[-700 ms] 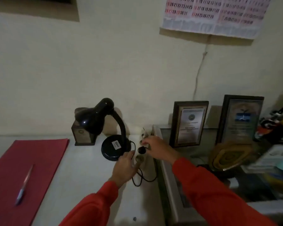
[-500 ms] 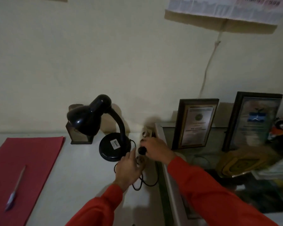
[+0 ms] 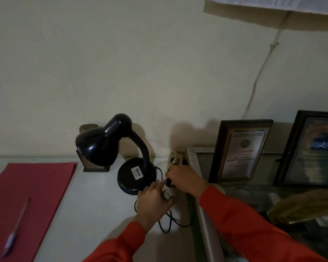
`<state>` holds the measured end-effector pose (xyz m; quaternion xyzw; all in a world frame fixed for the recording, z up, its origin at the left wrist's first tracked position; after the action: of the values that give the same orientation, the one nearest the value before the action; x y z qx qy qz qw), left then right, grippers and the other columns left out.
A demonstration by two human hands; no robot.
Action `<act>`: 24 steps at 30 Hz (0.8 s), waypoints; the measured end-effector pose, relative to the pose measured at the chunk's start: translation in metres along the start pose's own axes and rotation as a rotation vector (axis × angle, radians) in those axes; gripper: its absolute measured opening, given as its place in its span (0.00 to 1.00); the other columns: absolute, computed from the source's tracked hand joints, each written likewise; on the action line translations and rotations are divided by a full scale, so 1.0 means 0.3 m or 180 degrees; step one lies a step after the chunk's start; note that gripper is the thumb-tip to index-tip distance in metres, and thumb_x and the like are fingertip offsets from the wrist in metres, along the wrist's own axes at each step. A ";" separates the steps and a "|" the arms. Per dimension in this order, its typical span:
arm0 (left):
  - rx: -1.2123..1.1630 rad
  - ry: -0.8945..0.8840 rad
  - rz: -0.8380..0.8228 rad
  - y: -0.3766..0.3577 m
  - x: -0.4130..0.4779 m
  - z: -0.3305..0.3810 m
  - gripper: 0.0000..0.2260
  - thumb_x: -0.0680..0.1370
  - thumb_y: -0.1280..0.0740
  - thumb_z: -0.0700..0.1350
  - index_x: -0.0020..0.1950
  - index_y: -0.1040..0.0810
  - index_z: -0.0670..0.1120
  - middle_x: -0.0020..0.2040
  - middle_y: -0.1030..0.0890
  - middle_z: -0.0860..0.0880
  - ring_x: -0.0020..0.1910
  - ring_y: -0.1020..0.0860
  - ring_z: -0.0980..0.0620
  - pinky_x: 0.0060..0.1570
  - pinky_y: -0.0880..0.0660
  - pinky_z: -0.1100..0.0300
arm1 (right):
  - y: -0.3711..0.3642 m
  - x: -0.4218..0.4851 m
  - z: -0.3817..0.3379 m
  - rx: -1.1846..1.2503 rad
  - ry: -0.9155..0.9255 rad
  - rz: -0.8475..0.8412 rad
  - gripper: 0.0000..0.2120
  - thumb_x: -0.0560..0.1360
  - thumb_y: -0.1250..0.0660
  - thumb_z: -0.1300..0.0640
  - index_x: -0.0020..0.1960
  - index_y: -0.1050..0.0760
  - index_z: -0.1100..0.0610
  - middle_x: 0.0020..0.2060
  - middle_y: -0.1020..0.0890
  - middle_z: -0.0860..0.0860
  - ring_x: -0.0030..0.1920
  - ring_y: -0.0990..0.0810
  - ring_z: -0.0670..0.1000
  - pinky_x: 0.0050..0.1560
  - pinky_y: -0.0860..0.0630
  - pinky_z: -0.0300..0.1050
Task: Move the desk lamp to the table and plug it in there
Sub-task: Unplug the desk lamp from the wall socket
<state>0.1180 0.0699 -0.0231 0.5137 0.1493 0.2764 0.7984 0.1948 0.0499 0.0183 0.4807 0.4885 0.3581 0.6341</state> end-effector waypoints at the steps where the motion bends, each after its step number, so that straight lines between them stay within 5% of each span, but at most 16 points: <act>1: -0.0016 0.0000 0.0010 -0.001 -0.002 -0.003 0.29 0.71 0.38 0.64 0.68 0.34 0.55 0.57 0.22 0.51 0.56 0.23 0.48 0.55 0.27 0.54 | -0.001 -0.001 -0.005 -0.0026 0.0018 0.0000 0.09 0.75 0.40 0.67 0.52 0.25 0.65 0.53 0.23 0.64 0.51 0.21 0.63 0.46 0.24 0.55; 15: -0.0062 0.0065 0.0017 -0.010 -0.002 -0.014 0.32 0.70 0.39 0.68 0.71 0.36 0.56 0.58 0.22 0.51 0.56 0.23 0.47 0.55 0.27 0.53 | -0.017 0.000 -0.018 0.0081 0.0144 0.0013 0.09 0.75 0.43 0.69 0.53 0.27 0.64 0.53 0.22 0.63 0.53 0.22 0.62 0.50 0.22 0.56; 20: -0.0109 0.0099 0.0061 -0.005 -0.008 -0.019 0.32 0.70 0.39 0.68 0.70 0.35 0.55 0.58 0.22 0.50 0.56 0.23 0.47 0.54 0.27 0.53 | 0.016 -0.012 0.024 0.0787 0.0022 0.0033 0.03 0.77 0.41 0.63 0.47 0.34 0.57 0.48 0.22 0.63 0.45 0.21 0.60 0.34 0.29 0.48; 24: -0.0081 -0.0039 0.0040 -0.008 -0.007 -0.011 0.31 0.71 0.38 0.66 0.70 0.34 0.54 0.59 0.22 0.50 0.56 0.23 0.48 0.55 0.25 0.52 | 0.022 -0.031 0.083 0.1210 -0.0206 0.0190 0.07 0.76 0.38 0.58 0.53 0.32 0.57 0.52 0.23 0.59 0.48 0.22 0.59 0.47 0.22 0.55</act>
<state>0.1152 0.0704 -0.0267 0.5061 0.1376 0.2802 0.8040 0.2164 0.0366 0.0288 0.6174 0.5121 0.2624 0.5364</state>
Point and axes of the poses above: each hand's wrist, its own x-axis towards the middle knuckle, its own y-axis out of the back of the hand, z = x × y, the point moved 10 cm from there along x, towards the middle knuckle
